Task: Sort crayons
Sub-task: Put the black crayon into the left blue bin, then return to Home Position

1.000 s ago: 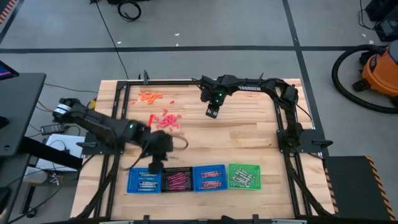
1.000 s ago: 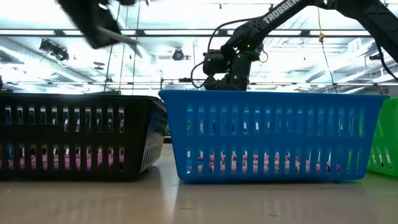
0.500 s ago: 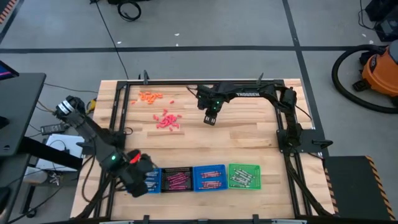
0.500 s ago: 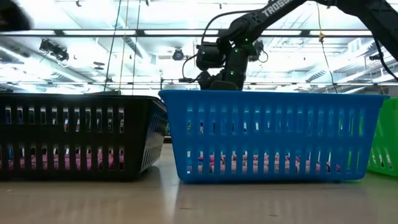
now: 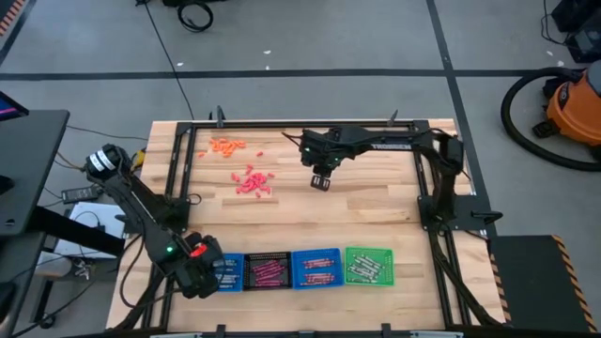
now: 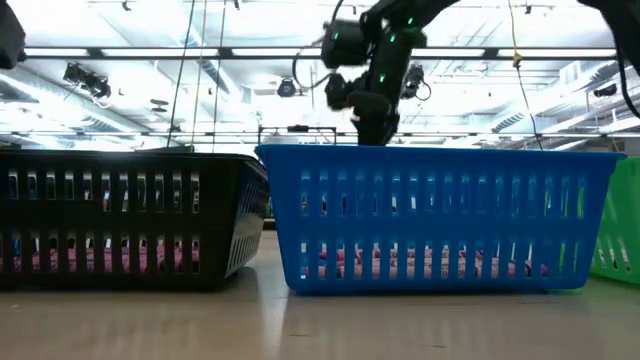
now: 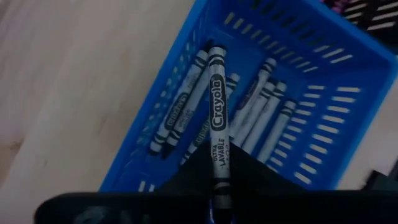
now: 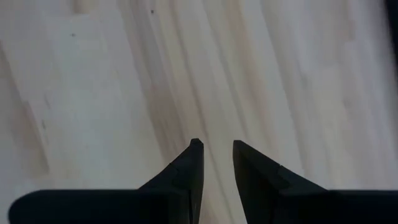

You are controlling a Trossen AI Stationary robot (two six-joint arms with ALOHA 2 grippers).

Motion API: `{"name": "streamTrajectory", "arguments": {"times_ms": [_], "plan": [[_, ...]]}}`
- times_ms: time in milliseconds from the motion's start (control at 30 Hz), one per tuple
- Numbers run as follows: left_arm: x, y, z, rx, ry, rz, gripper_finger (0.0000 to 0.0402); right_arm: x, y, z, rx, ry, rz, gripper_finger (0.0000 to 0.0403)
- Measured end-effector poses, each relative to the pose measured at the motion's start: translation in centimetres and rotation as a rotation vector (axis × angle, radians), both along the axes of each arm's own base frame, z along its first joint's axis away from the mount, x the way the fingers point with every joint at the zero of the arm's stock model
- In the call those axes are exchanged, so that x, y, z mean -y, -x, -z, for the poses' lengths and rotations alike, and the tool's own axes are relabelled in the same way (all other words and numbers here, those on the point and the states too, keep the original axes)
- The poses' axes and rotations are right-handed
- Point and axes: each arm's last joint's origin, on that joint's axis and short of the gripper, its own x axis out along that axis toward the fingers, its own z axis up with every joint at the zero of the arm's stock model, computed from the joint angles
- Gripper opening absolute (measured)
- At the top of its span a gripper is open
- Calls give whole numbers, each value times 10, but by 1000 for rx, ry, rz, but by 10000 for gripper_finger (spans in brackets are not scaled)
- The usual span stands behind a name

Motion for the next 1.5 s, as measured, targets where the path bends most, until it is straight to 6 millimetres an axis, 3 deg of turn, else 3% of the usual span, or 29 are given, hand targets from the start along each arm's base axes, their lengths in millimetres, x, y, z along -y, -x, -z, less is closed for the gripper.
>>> {"name": "streamTrajectory", "arguments": {"times_ms": [200,367,633,833,967,1233,1500], "plan": [[-1,0,3,0,-4,3,110,-23,20,-19,92,68,-14,93],[-1,-12,-12,-7,29,31,155,-35,49,-16,217,62,-51,93],[-18,-46,-45,104,-82,88,153,-58,95,-21,458,92,-74,93],[-33,-61,-68,289,-331,180,142,-78,132,-24,622,189,-63,93],[-53,-57,-87,389,-427,179,135,-83,157,-25,723,199,-69,93],[-98,-27,-128,603,-518,121,109,-86,206,-27,910,230,-39,93],[-130,-5,-136,748,-607,78,83,-89,234,-13,1106,204,-81,93]]}}
